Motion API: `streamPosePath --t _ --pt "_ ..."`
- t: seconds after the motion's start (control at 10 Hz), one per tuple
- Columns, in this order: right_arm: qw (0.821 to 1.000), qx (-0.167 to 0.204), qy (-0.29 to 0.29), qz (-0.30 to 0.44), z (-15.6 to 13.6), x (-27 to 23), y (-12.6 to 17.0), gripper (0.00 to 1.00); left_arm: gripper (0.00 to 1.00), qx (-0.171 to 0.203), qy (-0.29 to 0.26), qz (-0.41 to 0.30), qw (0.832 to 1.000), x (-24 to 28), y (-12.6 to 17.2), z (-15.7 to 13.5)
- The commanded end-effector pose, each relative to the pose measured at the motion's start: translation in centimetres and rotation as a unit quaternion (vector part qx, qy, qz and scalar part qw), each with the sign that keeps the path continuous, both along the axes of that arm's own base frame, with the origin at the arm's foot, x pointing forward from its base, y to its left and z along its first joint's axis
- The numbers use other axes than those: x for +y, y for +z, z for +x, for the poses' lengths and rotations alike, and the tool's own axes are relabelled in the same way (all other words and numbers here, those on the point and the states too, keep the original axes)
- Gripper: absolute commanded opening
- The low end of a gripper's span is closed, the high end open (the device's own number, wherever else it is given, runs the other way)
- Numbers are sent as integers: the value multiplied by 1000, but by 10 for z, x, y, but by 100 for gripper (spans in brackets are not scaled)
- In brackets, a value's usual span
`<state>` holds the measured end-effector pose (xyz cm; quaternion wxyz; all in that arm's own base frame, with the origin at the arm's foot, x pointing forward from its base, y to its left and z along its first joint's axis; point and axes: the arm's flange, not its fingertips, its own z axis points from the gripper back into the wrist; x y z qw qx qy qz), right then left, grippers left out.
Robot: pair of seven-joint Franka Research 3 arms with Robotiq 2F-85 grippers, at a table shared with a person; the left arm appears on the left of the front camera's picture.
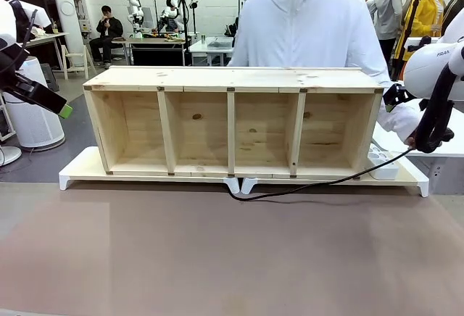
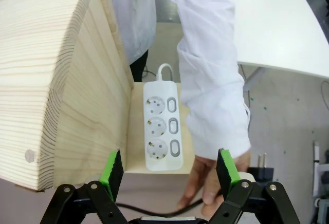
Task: Perform cable management.
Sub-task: Release the Power Cable when the human grasps it.
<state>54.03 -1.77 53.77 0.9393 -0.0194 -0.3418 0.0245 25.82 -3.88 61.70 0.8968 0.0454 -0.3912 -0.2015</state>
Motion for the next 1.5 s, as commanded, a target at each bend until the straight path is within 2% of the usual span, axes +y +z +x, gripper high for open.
streamPosePath --t 0.0,1.4 --pt "1000 0 0 1 0 0 0 93 100 -1 2 2 1000 0 0 0" --pt "1000 0 0 1 0 0 0 93 100 -1 2 2 1000 0 0 0"
